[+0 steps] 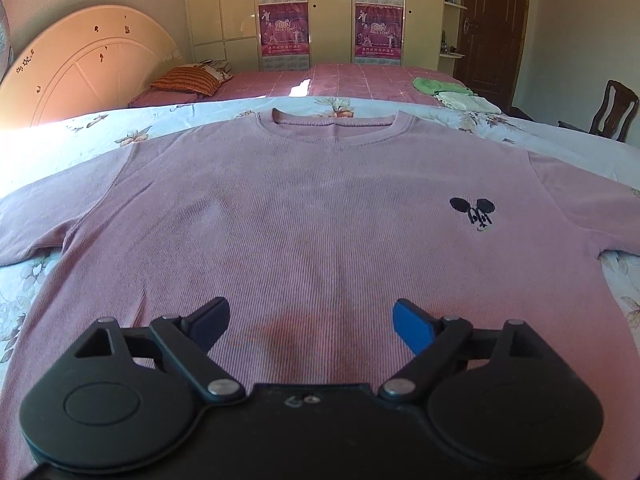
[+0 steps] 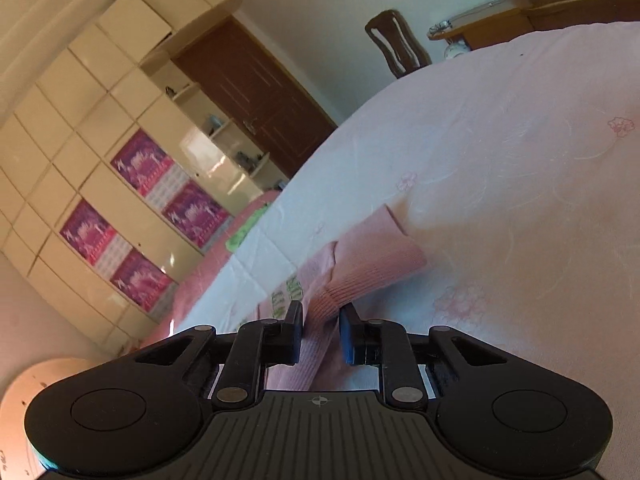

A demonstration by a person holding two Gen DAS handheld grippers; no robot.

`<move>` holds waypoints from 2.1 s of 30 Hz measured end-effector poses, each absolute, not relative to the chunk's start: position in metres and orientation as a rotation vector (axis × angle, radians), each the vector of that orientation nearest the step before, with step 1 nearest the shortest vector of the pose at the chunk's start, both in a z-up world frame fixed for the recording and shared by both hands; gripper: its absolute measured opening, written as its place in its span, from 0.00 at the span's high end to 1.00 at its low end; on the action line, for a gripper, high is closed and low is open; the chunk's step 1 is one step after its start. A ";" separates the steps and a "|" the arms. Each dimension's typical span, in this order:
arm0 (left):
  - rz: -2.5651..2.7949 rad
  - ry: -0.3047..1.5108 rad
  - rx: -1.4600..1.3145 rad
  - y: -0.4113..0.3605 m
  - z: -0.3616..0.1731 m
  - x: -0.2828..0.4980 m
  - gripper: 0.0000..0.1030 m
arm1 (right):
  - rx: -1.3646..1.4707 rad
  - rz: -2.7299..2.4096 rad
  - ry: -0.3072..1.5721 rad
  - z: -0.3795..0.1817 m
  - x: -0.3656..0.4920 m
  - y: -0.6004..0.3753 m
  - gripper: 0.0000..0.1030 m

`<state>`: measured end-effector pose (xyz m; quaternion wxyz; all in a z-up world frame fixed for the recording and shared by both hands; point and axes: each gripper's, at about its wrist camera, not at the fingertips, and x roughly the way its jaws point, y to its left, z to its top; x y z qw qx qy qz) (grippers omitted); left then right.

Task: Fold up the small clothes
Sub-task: 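Carry the gripped sleeve across the sweatshirt body with the right tool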

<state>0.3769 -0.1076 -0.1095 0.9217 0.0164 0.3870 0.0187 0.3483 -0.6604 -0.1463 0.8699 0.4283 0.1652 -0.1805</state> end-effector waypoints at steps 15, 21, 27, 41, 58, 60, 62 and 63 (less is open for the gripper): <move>0.030 0.818 0.043 -0.087 -0.106 0.368 0.13 | 0.648 -0.592 0.531 -0.118 0.334 -0.656 0.95; 0.002 0.827 0.036 -0.066 -0.106 0.364 0.09 | 0.520 -0.536 0.497 -0.082 0.329 -0.621 0.95; 0.002 0.811 -0.024 -0.038 -0.108 0.365 0.15 | 0.407 -0.399 0.477 -0.056 0.341 -0.542 0.95; -0.022 0.791 -0.108 0.068 -0.104 0.378 0.43 | 0.289 0.030 0.581 -0.073 0.442 -0.274 0.95; -0.132 0.795 -0.204 0.118 -0.106 0.417 0.22 | 0.071 0.197 0.635 -0.125 0.456 -0.110 0.42; -0.187 0.790 -0.230 0.101 -0.105 0.430 0.27 | 0.091 0.174 0.619 -0.121 0.447 -0.126 0.42; -0.268 0.789 -0.269 0.079 -0.107 0.447 0.33 | 0.147 0.123 0.608 -0.114 0.437 -0.153 0.46; -0.308 0.788 -0.287 0.068 -0.109 0.456 0.37 | 0.174 0.090 0.612 -0.113 0.433 -0.168 0.54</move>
